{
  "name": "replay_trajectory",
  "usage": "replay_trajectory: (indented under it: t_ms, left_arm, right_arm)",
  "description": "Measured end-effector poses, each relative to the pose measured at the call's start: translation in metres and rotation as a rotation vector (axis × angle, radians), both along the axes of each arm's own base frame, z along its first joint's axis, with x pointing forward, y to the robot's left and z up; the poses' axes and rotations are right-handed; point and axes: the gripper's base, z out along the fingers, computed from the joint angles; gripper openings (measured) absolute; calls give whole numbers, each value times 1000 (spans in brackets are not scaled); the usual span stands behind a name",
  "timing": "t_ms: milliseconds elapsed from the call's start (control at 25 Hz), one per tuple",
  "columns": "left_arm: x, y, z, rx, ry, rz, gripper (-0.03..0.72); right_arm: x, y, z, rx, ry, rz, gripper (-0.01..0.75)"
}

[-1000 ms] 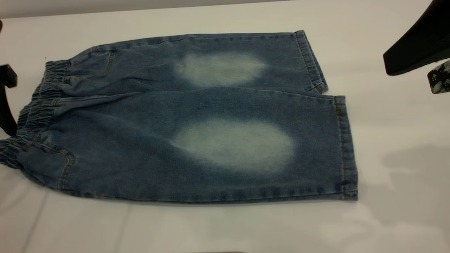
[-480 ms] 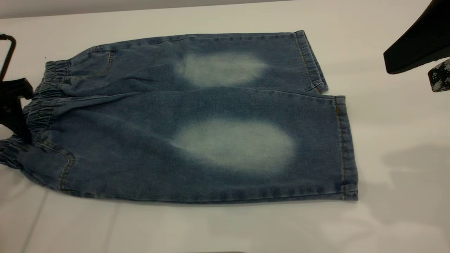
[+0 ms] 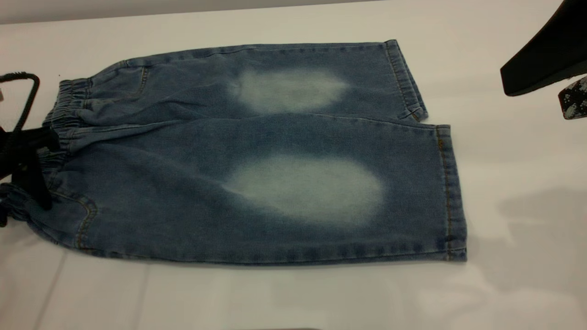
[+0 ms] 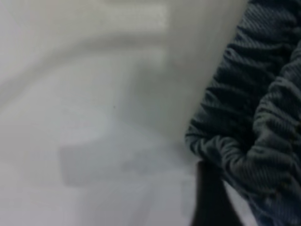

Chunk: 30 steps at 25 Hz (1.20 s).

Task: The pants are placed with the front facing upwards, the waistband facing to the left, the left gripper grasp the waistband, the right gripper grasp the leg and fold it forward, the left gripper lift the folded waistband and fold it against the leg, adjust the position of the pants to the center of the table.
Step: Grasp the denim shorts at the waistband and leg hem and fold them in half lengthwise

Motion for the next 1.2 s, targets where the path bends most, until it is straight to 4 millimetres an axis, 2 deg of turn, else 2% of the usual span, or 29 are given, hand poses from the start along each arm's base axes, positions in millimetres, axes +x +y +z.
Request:
replay_trajectory:
  t_ms: [200, 280, 440, 640, 920, 1200]
  left_arm:
    - [1, 0, -1, 11, -1, -59, 118]
    - [3, 0, 0, 16, 2, -91, 62]
    - [14, -5, 7, 18, 29, -177, 53]
    - [32, -24, 23, 21, 4, -268, 53]
    - [40, -49, 59, 33, -100, -364, 52]
    - [37, -57, 73, 33, -118, -394, 52]
  right_arm:
    - [0, 0, 0, 1, 1, 2, 512]
    - [-2, 0, -3, 5, 14, -2, 512]
    - [-18, -1, -21, 11, 98, -18, 512]
    - [-32, -1, -46, 44, 218, -66, 512]
    - [-21, 4, -77, 99, 309, -90, 512]
    - [-10, 13, -117, 210, 419, -87, 512]
